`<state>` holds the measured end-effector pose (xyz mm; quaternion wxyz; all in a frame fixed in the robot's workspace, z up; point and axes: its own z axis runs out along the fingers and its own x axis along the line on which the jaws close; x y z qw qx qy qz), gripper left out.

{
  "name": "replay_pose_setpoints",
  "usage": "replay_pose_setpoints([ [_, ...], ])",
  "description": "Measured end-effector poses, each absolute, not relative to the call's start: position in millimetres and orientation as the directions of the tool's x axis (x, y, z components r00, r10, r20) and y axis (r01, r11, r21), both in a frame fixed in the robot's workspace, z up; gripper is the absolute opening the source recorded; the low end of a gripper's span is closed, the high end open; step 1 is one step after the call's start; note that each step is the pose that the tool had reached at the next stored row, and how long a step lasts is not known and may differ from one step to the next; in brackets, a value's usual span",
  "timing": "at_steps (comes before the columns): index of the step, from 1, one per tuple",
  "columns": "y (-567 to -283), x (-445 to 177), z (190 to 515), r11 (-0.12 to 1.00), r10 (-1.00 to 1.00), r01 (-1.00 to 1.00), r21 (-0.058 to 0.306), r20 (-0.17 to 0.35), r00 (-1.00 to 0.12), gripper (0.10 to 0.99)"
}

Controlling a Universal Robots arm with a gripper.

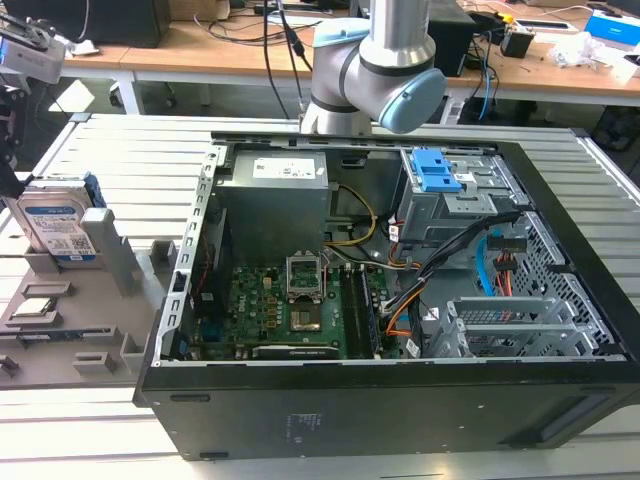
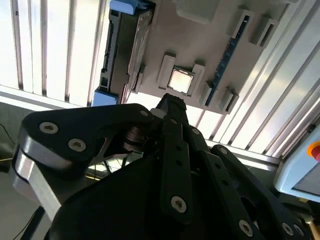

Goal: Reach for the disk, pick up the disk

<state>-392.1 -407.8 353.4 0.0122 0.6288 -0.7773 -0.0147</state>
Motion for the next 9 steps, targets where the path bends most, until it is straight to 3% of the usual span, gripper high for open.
replay_pose_setpoints([
  [9,-407.8,-392.1,353.4,0.098,-0.995,-0.994,0.038,0.000,-0.098,0.106],
])
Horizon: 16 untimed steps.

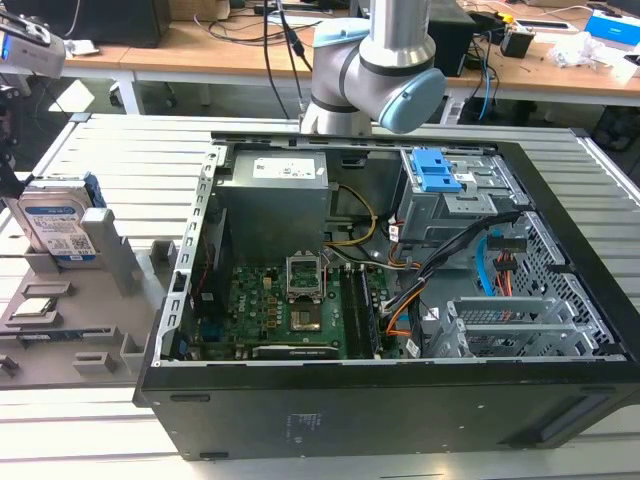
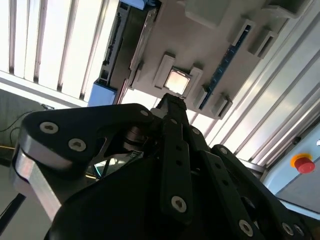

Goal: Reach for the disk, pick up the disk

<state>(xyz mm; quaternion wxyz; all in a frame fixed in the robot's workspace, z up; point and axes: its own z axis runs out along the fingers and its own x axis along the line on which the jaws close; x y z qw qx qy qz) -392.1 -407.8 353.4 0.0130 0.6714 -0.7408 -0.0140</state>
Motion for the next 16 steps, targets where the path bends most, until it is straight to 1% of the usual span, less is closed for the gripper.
replay_pose_setpoints([
  [2,-407.8,-392.1,353.4,0.083,-0.997,-0.996,0.038,0.000,-0.083,0.106],
  [10,-407.6,-392.1,353.4,0.081,-0.997,-0.996,0.038,0.000,-0.081,0.114],
  [12,-407.6,-392.1,353.5,0.080,-0.997,-0.996,0.038,0.001,-0.080,0.235],
  [13,-407.6,-392.1,353.4,0.080,-0.997,-0.996,0.038,0.000,-0.080,0.235],
  [14,-407.6,-392.1,353.4,0.080,-0.997,-0.996,0.038,0.000,-0.080,0.357],
  [16,-407.6,-392.1,353.4,0.080,-0.997,-0.996,0.038,0.000,-0.080,0.478],
])
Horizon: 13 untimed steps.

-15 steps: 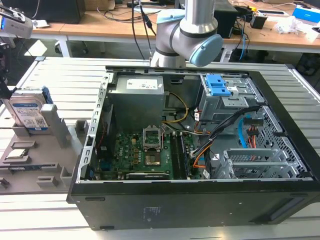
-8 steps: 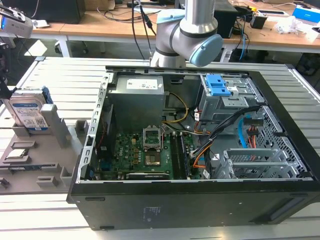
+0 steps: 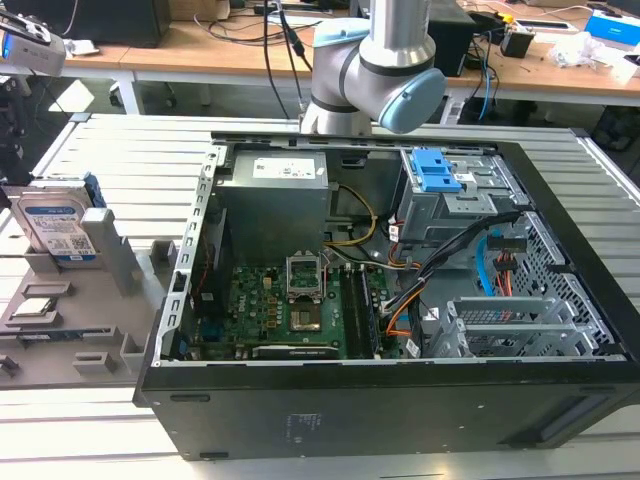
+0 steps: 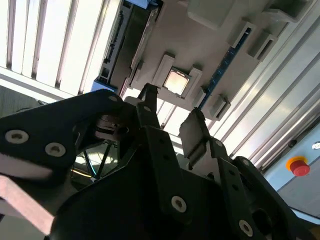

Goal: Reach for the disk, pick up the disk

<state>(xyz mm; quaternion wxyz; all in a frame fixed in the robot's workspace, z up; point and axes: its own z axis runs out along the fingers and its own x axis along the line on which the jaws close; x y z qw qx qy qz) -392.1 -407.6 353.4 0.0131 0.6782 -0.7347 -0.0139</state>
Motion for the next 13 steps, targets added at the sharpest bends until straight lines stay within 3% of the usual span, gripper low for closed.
replay_pose_setpoints([
  [1,-407.6,-392.1,353.4,0.080,-0.997,-0.996,0.038,0.000,-0.080,0.478],
  [2,-407.6,-392.1,353.4,0.080,-0.997,-0.996,0.038,0.001,-0.080,0.541],
  [13,-369.9,-397.0,351.9,0.079,-0.997,-0.996,0.038,0.001,-0.079,0.541],
])
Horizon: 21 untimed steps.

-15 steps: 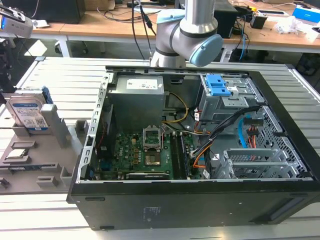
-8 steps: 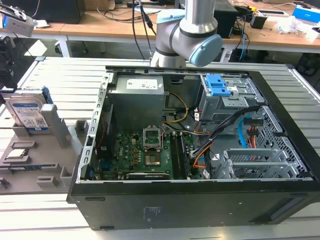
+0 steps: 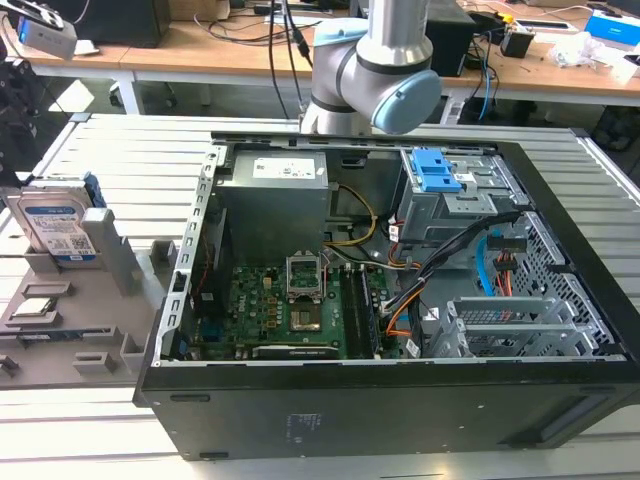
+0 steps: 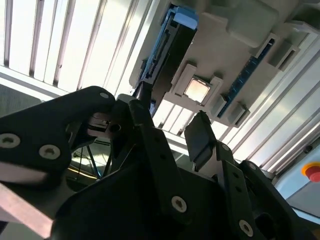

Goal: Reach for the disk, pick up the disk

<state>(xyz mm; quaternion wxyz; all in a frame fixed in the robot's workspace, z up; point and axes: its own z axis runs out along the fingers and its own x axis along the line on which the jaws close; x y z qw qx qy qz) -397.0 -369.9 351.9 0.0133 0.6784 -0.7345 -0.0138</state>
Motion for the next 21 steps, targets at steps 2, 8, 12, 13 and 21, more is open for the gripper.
replay_pose_setpoints([
  [2,-366.3,-401.1,348.5,0.079,-0.997,-0.996,0.038,0.001,-0.079,0.541],
  [8,-350.9,-413.6,334.1,0.065,-0.998,-0.997,0.038,0.001,-0.065,0.541],
  [12,-350.7,-416.6,326.2,-0.019,-1.000,-0.999,0.038,0.001,0.019,0.541],
  [13,-350.7,-416.8,325.3,-0.033,-0.999,-0.999,0.038,0.001,0.033,0.541],
  [21,-353.1,-419.0,311.4,-0.050,-0.999,-0.998,0.038,0.001,0.050,0.541],
])
